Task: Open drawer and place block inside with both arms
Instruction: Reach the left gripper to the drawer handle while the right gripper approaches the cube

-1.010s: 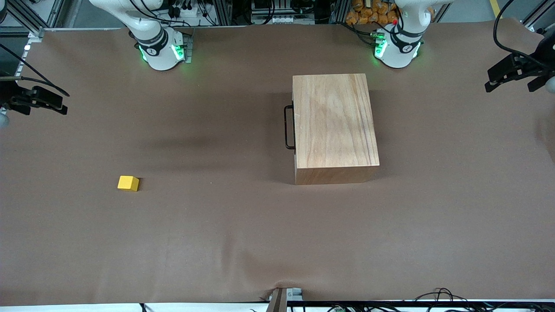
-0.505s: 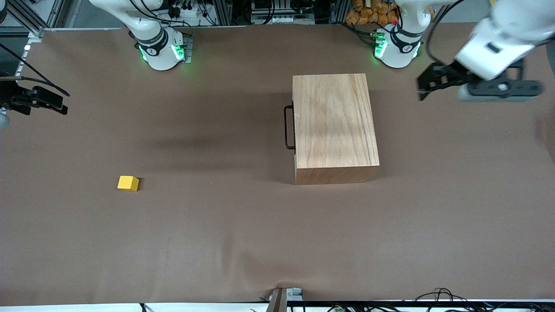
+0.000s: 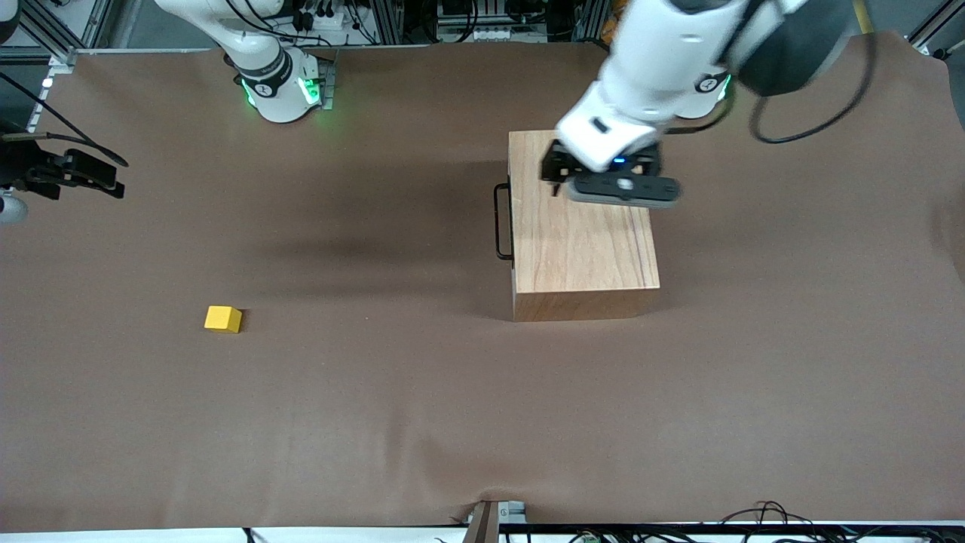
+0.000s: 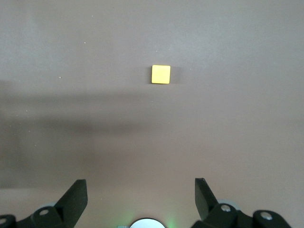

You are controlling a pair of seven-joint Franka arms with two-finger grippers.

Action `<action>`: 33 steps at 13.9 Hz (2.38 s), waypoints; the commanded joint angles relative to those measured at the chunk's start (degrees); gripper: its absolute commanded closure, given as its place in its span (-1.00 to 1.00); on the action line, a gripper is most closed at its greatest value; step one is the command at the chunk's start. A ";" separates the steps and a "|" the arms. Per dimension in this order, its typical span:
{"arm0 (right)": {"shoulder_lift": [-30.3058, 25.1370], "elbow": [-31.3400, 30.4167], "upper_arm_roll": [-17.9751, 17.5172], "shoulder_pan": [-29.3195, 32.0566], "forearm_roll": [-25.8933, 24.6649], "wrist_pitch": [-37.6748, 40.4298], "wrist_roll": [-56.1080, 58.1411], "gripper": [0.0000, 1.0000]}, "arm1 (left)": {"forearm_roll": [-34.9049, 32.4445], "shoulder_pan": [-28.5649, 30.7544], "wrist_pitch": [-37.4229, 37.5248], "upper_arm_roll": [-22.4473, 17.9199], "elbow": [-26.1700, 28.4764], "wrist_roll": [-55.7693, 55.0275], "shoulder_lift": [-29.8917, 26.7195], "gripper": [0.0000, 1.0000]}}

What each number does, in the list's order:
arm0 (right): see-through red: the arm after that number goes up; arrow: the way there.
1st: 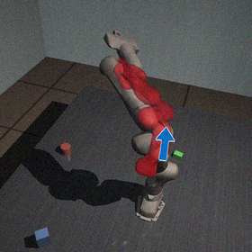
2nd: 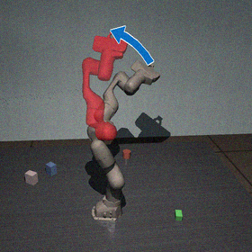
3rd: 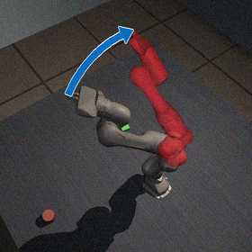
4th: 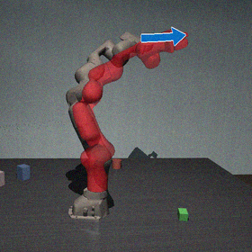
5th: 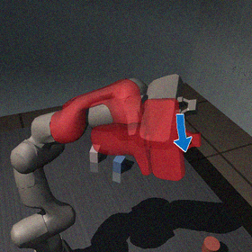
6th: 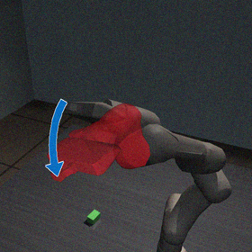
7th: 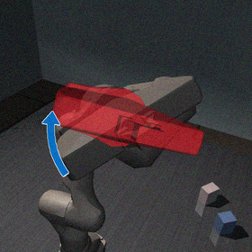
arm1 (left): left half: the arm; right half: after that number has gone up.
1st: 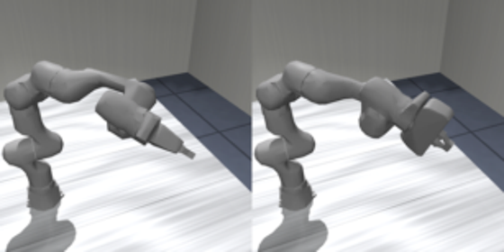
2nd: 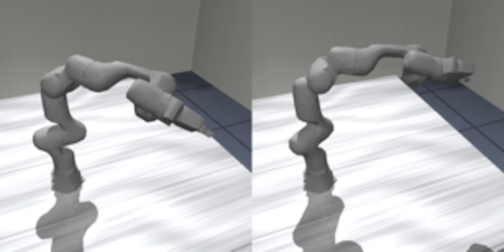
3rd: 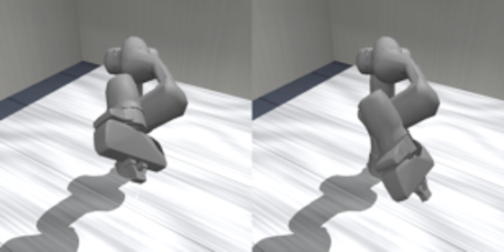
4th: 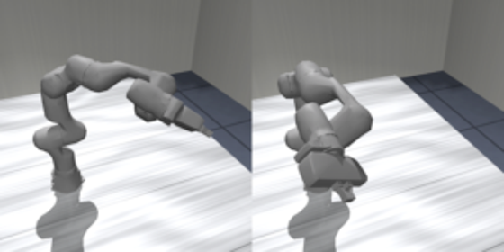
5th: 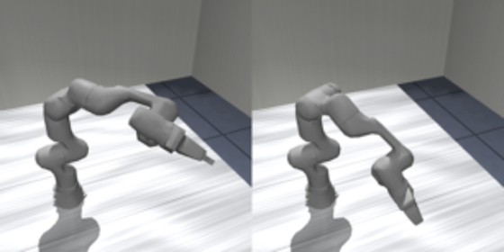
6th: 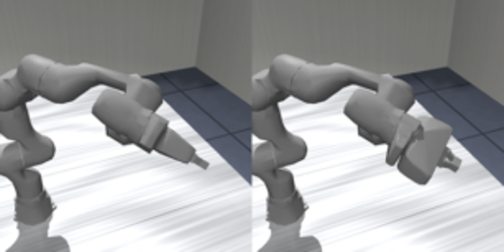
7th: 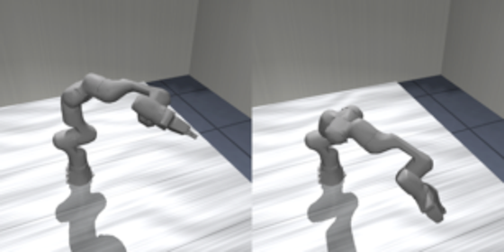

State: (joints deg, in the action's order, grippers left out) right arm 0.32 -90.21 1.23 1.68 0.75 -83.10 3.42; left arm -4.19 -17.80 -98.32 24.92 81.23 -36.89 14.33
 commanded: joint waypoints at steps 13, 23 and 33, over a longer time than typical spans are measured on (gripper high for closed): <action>0.30 -1.11 0.00 0.35 -0.22 -0.57 -0.79 -1.00 | -12.34 -40.47 -1.70 -26.06 -15.67 -29.65 28.73 -1.00; 8.99 -1.37 -0.09 0.08 0.57 -8.30 -0.87 -1.00 | -12.60 -41.35 1.64 -26.15 -14.88 -29.47 30.76 -1.00; 16.47 -7.44 -0.09 0.17 0.57 -21.76 -0.87 -1.00 | -12.25 -41.35 1.64 -25.89 -14.61 -28.68 32.87 -1.00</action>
State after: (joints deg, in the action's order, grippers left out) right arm 18.75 -95.83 1.32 1.63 0.97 -104.22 3.27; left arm -15.63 -58.68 -97.50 -0.81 67.70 -65.68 46.83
